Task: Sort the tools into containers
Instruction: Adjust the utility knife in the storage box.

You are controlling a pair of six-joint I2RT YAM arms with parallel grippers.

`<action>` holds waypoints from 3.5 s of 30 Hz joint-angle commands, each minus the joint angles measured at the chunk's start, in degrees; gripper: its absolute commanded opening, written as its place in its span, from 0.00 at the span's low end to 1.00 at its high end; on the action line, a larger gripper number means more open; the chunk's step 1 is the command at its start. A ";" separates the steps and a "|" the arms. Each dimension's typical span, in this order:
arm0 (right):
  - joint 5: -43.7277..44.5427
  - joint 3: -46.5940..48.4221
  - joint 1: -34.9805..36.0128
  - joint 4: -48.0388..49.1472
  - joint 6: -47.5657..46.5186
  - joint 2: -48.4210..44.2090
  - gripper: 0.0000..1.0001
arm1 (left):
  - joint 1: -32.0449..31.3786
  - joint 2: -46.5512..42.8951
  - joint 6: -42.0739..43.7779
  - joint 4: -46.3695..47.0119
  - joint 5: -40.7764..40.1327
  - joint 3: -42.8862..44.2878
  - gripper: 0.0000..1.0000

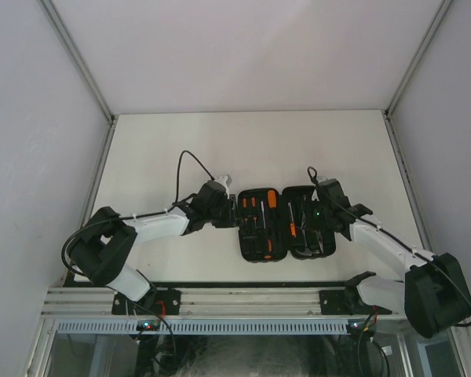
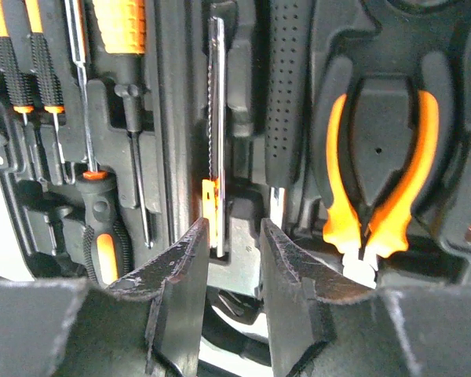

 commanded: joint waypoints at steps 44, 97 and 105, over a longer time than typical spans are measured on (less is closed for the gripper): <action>2.91 9.41 4.77 3.45 -3.50 15.61 0.00 | 0.76 -0.57 2.43 -2.21 -0.43 0.80 0.39; -6.06 -1.00 -3.51 7.51 2.26 -10.62 0.43 | 8.20 -5.57 9.08 -8.55 2.94 3.50 0.43; -5.22 1.66 5.46 12.18 3.20 0.12 0.28 | 8.06 -4.54 8.59 -7.39 4.04 3.07 0.42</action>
